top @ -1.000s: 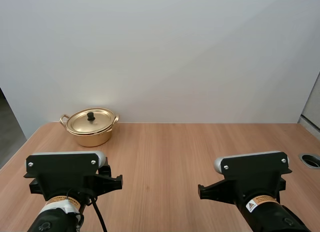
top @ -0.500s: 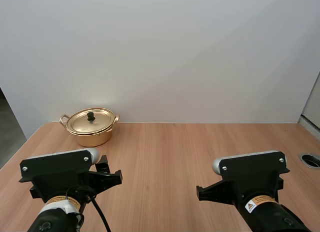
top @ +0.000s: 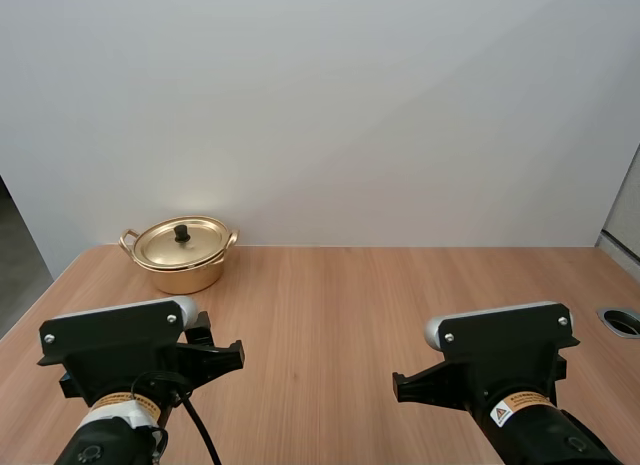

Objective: Open the pot, put the car inside, and close it

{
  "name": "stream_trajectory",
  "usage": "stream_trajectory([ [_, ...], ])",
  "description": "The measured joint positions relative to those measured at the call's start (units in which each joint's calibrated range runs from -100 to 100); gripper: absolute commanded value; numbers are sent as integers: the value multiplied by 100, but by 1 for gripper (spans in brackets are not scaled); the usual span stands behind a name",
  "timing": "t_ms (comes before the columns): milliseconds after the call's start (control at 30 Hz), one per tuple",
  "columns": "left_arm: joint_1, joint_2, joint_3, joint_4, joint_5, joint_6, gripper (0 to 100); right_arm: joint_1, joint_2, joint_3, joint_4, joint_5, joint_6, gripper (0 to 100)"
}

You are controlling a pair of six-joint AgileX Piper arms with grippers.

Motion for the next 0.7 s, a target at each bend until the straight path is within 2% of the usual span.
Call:
stream_trajectory([
  [33, 0, 0, 0, 0, 0, 0, 12, 0, 0, 0, 0, 0, 0, 0],
  [67, 0, 0, 0, 0, 0, 0, 0, 0, 0, 0, 0, 0, 0, 0],
  [433, 0, 0, 0, 11, -63, 160, 0, 0, 0, 0, 0, 0, 0, 0],
  [700, 0, 0, 0, 11, -5, 1101, 0, 0, 0, 0, 15, 20, 0, 0],
])
